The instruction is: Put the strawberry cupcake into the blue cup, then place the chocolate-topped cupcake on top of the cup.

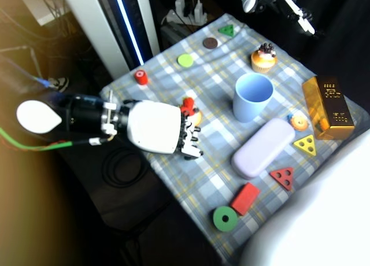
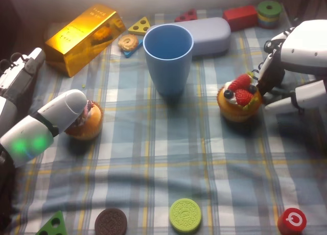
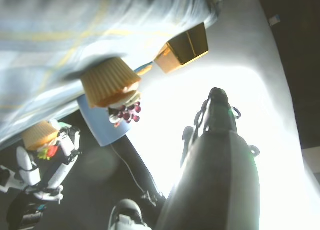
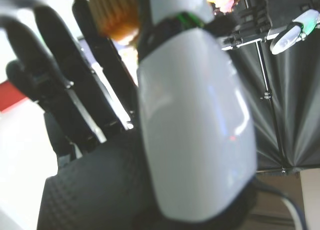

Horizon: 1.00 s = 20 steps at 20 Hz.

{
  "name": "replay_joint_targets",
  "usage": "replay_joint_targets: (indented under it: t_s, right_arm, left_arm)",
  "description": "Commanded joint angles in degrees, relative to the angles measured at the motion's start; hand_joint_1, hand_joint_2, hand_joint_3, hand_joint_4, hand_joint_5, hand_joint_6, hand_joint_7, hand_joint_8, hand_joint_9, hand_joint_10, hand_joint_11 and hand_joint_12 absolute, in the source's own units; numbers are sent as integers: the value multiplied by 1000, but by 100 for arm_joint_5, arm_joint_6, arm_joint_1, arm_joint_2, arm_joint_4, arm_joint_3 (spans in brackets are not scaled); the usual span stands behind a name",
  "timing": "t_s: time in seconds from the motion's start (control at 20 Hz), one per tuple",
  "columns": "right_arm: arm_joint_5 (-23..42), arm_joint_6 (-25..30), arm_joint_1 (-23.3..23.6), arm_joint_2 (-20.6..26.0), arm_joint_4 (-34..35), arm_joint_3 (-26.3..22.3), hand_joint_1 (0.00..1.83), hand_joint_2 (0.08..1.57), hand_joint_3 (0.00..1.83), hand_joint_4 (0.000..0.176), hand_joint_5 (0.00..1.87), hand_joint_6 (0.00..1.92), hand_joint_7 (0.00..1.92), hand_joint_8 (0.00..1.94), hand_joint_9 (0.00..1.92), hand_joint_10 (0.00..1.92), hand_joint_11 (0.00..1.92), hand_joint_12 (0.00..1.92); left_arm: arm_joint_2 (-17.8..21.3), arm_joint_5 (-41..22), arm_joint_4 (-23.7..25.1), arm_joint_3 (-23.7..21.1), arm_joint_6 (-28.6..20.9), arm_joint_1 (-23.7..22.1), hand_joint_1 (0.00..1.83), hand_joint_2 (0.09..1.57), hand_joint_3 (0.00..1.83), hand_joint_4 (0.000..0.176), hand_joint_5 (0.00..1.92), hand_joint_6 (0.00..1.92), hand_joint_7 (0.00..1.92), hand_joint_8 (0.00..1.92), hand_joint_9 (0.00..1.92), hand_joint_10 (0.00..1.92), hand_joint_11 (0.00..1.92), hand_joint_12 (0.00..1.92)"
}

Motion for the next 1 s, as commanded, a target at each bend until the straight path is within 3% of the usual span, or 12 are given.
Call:
replay_joint_targets:
  t_s: [0.0,0.1,0.15,0.2,0.25,0.3,0.35,0.4,0.55,0.9,0.95]
  right_arm:
    - [625,135,166,57,266,21,526,1180,0,0,1090,11,1259,42,976,637,458,1530]
    - [737,324,314,152,251,21,478,1186,0,0,1073,2,1248,31,942,616,437,1416]
    - [741,356,390,182,220,21,824,1199,22,122,848,1002,1201,11,946,623,544,1385]
    - [733,357,438,197,169,24,648,1250,11,0,824,631,1148,4,903,602,534,1366]
    - [708,358,442,201,148,33,551,1285,6,0,877,334,1133,2,913,516,537,1285]
    - [687,362,441,200,146,34,541,1288,1,0,942,170,1152,5,937,496,521,1305]
    - [657,393,435,189,110,29,540,1266,2,0,982,82,1134,0,922,414,465,1284]
    - [632,448,435,178,44,24,538,1264,0,0,1003,35,1130,0,936,356,452,1278]
    - [596,619,438,157,-435,-223,539,1262,0,0,1016,5,1128,0,964,286,449,1275]
    - [595,634,470,166,-473,-231,540,1262,0,0,1016,4,1128,0,968,276,449,1275]
    - [595,634,499,190,-473,-231,266,995,0,5,372,0,476,0,460,58,89,834]
  left_arm:
    - [-5,-686,249,28,-39,-21,179,856,0,54,162,10,54,5,19,7,25,14]
    - [-4,-684,248,28,-39,-21,184,860,0,55,144,1,49,2,9,2,7,6]
    - [-7,-684,244,30,-39,-21,161,856,0,58,167,8,73,10,54,17,81,40]
    - [-10,-681,242,34,-39,-22,160,845,0,71,161,4,68,6,47,11,65,34]
    - [-15,-670,242,39,-40,-23,161,843,0,71,163,4,69,5,50,11,56,31]
    - [-16,-662,242,40,-40,-24,153,852,0,66,156,1,61,1,46,8,36,23]
    - [-14,-662,241,39,-40,-24,148,871,7,39,160,2,68,4,51,9,28,20]
    - [-12,-663,235,37,-47,-24,147,876,8,33,161,2,69,4,52,8,26,19]
    - [-11,-663,233,37,-54,-23,147,880,3,32,162,1,71,1,55,4,24,22]
    - [-13,-659,231,32,-56,-21,147,880,1,32,162,0,71,1,55,2,23,24]
    - [-12,-662,230,32,-56,-21,137,861,0,68,145,0,53,0,31,0,4,4]
